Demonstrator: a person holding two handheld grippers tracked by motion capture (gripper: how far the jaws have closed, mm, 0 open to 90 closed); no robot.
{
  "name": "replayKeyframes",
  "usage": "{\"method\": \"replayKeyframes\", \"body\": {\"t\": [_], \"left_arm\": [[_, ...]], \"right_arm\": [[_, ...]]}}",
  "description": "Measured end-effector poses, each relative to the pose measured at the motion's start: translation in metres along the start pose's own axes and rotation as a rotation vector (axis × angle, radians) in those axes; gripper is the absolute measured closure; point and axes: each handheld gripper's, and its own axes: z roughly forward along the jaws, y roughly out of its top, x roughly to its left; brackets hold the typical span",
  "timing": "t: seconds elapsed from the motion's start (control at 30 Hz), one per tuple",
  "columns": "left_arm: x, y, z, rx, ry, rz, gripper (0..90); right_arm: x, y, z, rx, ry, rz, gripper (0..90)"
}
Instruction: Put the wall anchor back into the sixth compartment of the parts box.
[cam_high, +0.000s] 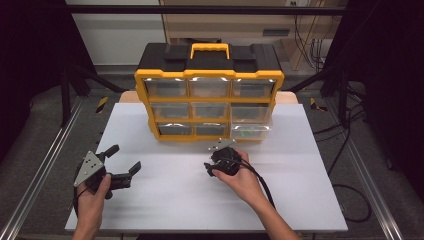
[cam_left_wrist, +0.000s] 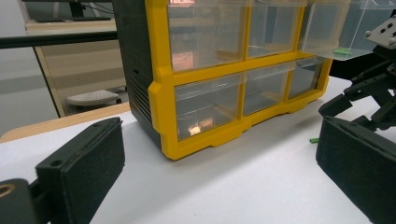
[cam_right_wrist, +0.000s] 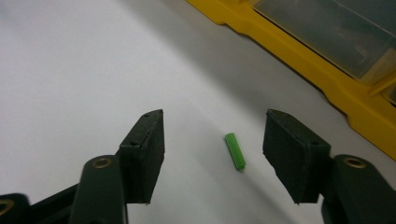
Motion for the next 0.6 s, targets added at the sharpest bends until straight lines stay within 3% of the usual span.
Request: {"method": "replayKeyframes", "body": {"t": [0.33,0.6], "left_arm": [[0.0,0.0,0.0,0.001,-0.002,0.001,1.5],[0.0,0.0,0.0,0.0,-0.003,0.003,1.5]], "right_arm": [[-0.002,-0.002,0.005,0.022,-0.021,-0.02,50.9],[-0.011,-0.004,0.013,0.028,-0.033,0.001,60.3]]}}
